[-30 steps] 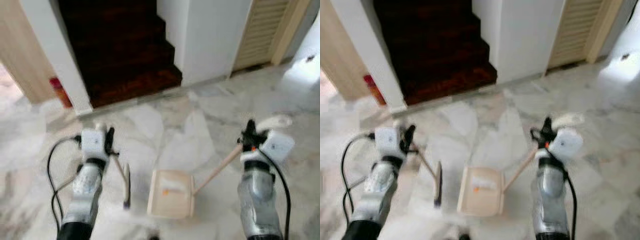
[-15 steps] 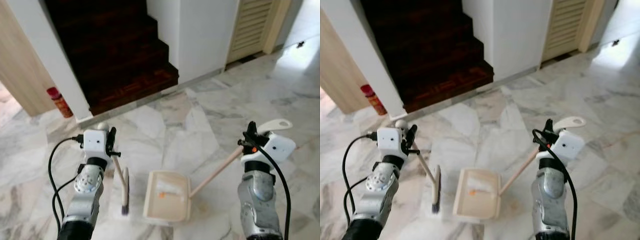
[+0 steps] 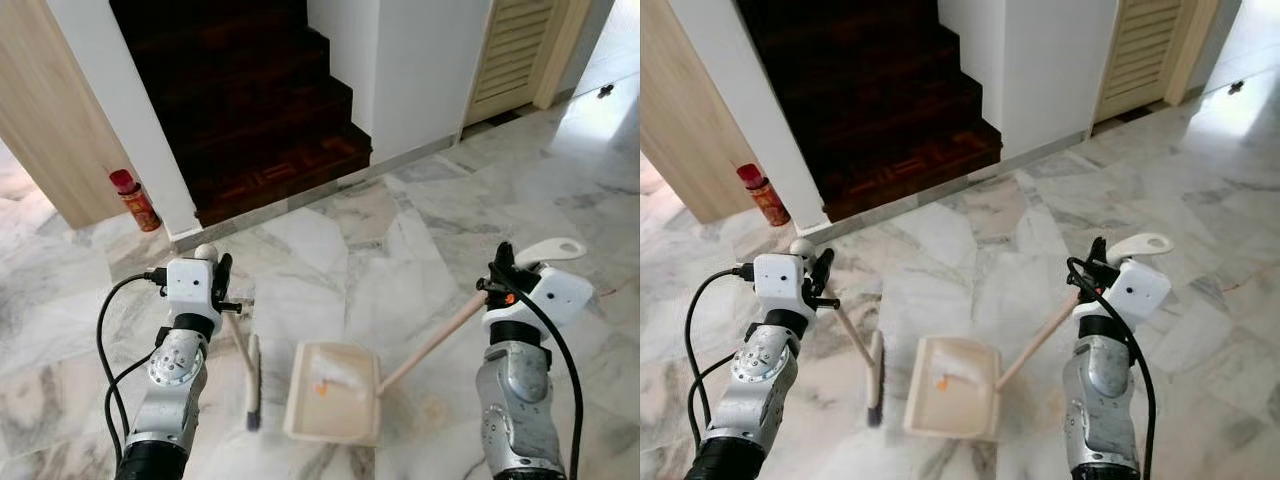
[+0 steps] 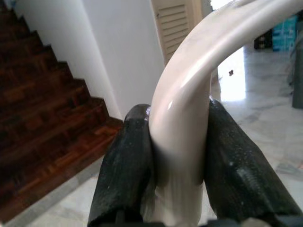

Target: Sweep floor

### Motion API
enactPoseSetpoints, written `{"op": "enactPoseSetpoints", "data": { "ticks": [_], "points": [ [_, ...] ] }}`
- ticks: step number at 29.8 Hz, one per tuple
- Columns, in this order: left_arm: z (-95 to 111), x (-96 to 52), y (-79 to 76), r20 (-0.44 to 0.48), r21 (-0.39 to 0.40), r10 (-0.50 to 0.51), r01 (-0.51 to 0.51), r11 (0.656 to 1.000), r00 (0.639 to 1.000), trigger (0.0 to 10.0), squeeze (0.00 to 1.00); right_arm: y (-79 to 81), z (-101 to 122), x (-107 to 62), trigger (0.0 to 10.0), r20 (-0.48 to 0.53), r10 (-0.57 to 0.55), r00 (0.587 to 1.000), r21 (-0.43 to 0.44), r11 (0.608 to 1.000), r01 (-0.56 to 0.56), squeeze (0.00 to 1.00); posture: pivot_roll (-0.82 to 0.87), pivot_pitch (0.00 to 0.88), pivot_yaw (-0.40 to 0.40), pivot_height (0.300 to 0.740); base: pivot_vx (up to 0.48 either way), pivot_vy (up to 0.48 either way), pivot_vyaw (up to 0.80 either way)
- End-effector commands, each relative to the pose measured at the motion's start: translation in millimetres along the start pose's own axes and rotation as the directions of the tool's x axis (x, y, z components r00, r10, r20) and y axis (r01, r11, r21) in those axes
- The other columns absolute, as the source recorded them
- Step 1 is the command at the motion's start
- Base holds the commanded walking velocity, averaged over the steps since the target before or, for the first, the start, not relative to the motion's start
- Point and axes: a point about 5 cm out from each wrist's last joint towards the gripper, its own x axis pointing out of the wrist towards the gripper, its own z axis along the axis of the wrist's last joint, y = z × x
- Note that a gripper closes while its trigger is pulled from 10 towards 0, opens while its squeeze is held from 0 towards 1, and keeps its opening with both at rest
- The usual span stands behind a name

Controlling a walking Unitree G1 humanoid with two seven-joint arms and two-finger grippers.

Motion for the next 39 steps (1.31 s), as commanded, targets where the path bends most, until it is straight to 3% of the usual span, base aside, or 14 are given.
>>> {"op": "enactPoseSetpoints", "data": {
  "ticks": [1, 15, 30, 39],
  "points": [
    [10.1, 3.0, 7.1, 0.041, 0.025, 0.016, -0.018, 1.000, 0.999, 10.0, 0.00, 9.4, 10.1, 3.5, 10.0, 0.045, 0.021, 0.999, 0.037, 0.999, -0.023, 0.00, -0.02, 0.077, 0.067, 0.740, 0.000, 0.379, 0.00],
    [10.3, 2.9, 6.5, 0.041, 0.024, 0.015, -0.016, 1.000, 0.999, 10.0, 0.00, 9.2, 11.9, 4.1, 10.0, 0.054, 0.017, 0.998, -0.004, 1.000, -0.017, 0.00, -0.02, 0.095, 0.068, 0.740, 0.000, 0.379, 0.13],
    [10.9, 4.2, 5.7, 0.041, 0.022, 0.016, -0.017, 1.000, 0.999, 10.0, 0.00, 11.2, 12.7, 5.9, 10.0, 0.051, 0.030, 0.998, 0.029, 0.999, -0.031, 0.00, -0.02, 0.100, 0.066, 0.740, 0.000, 0.380, 0.05],
    [10.6, 3.5, 5.9, 0.039, 0.024, 0.015, -0.015, 1.000, 0.999, 10.0, 0.00, 11.7, 13.5, 5.1, 10.0, 0.060, 0.036, 0.998, 0.001, 0.999, -0.036, 0.00, -0.02, 0.091, 0.069, 0.740, 0.000, 0.382, 0.00]
  ]
}}
